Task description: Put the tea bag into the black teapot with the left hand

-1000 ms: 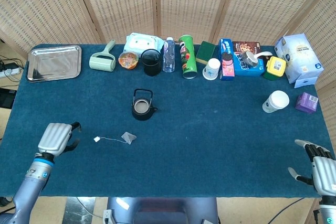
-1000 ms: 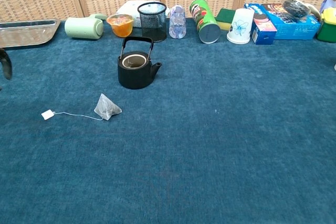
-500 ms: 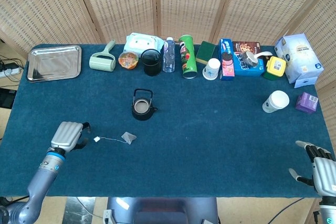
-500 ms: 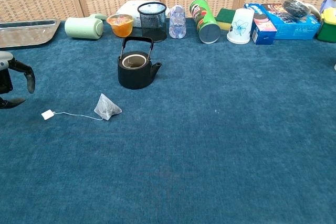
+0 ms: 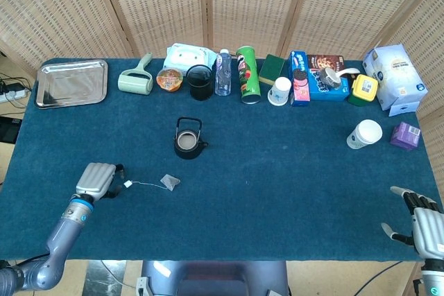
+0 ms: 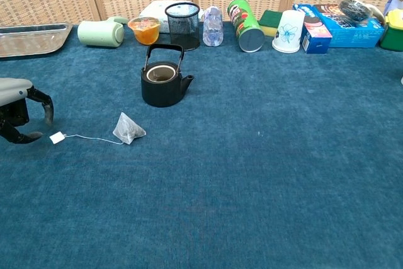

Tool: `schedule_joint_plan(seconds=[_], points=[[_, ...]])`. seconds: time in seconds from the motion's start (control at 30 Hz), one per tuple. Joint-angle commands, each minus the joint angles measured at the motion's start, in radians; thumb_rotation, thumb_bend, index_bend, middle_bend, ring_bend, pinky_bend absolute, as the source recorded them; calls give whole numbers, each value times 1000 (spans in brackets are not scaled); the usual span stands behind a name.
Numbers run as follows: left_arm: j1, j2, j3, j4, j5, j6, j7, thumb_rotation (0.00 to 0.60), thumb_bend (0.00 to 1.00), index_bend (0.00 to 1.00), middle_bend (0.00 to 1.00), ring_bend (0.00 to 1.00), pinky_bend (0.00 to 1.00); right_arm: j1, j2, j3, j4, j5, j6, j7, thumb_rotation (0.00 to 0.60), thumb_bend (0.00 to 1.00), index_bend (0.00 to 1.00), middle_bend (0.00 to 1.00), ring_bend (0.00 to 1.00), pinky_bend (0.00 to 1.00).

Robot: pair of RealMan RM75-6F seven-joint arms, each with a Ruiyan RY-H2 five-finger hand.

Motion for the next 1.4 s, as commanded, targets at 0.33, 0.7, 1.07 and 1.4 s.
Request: schedule_joint_plan(seconds=[0.33,0.7,1.07,1.4], points=[[-29,-30,6,31,-44,-20,-3,600,393,448,1000,1000,944,-8,-1,-1,6,7,3,7,600,237,223,278,269,224],[-44,-32,15,27,-73,-29,-8,600,413,449,1000,1000,944,-11,-7,-2,11,12,-1,15,600,237,223,278,269,223],[-53,-33,23,20,-98,-22,-10,600,429,448,1000,1000,944,-18,-8,-3,17,17,2,22,600,238,223,278,270,223],[-62,-36,27,13,-120,-15,-3,600,420,458,1000,1000,944,-21,-7,0,19,21,2,27,600,238,223,279,270,223]])
